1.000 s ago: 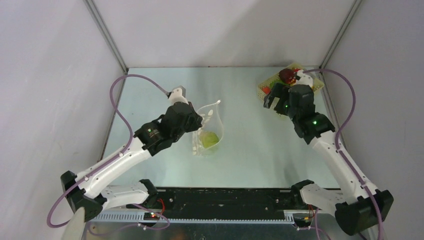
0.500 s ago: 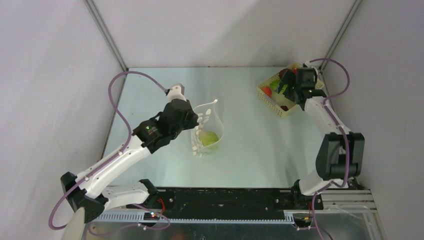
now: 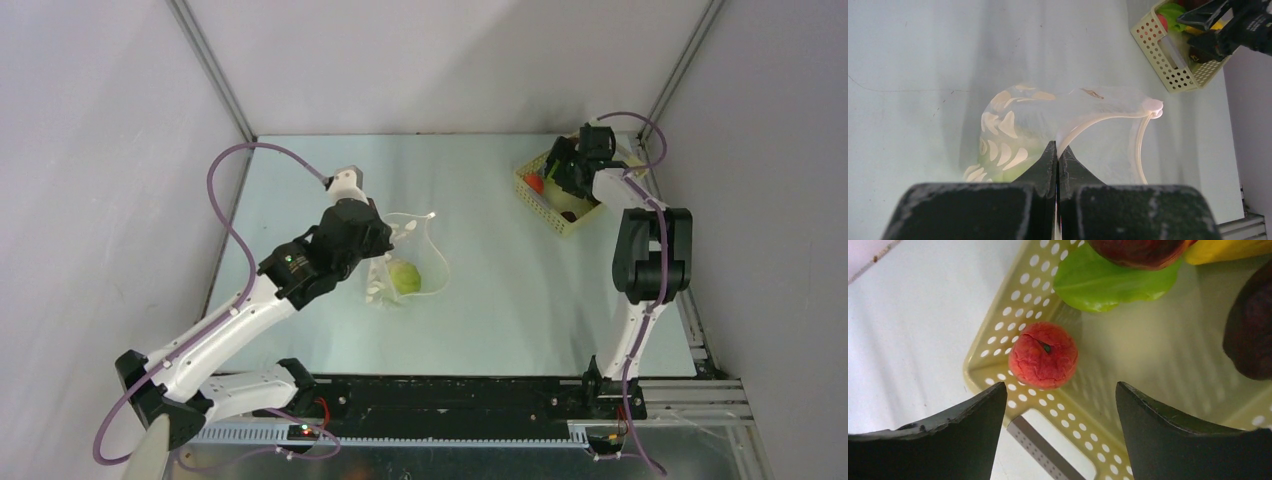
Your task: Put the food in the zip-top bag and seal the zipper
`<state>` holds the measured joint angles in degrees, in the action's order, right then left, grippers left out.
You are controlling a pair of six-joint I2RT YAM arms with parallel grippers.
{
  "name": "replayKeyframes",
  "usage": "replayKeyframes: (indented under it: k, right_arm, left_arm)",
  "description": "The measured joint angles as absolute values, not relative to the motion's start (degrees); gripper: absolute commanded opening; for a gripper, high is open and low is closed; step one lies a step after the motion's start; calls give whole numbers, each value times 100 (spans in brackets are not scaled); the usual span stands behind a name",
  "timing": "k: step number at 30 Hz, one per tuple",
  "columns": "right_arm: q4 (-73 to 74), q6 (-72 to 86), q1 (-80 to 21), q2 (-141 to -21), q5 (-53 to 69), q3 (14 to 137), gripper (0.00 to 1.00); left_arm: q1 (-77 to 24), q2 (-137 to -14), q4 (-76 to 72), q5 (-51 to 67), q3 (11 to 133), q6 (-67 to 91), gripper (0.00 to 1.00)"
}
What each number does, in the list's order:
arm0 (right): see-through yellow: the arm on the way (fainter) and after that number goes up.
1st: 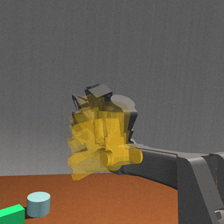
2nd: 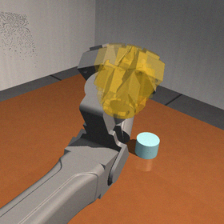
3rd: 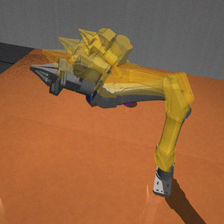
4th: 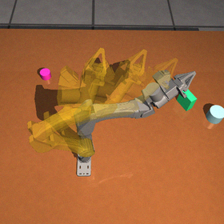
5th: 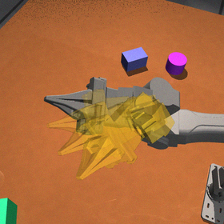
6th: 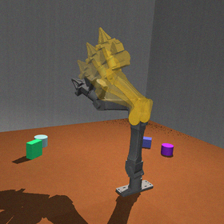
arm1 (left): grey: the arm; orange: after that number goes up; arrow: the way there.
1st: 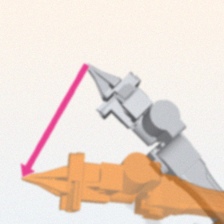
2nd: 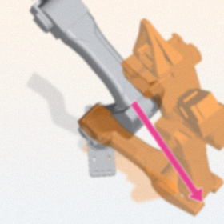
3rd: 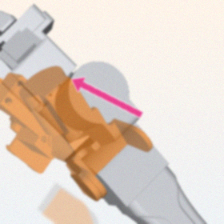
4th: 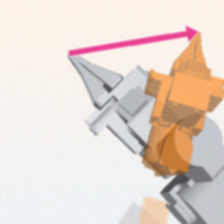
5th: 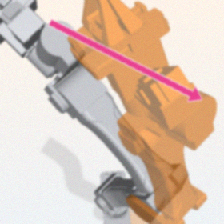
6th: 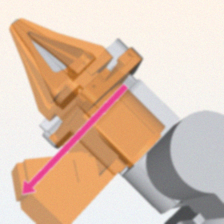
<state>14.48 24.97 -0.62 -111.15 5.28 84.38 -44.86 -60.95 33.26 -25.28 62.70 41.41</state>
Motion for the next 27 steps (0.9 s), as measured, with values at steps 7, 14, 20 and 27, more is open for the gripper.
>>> replayKeyframes:
  k: [7, 14, 20, 27]
  right_arm:
    - [1424, 2659, -62, -11622, 814, 8510, 82]
    - [1264, 2805, -62, -11852, 1004, 8641, 82]
    - [1090, 2899, -62, -12046, 1125, 8731, 81]
    - [1059, 2989, -69, -12092, 1129, 8757, 81]
  left_arm:
    - [-4486, -6097, 3315, -2536, 6270, 4095, 0]
    - [-4486, -6101, 3310, -2536, 6270, 4093, 0]
    - [-4486, -6110, 3308, -2534, 6270, 4095, 0]
    - [-4486, -6112, 3282, -2534, 6270, 4095, 0]
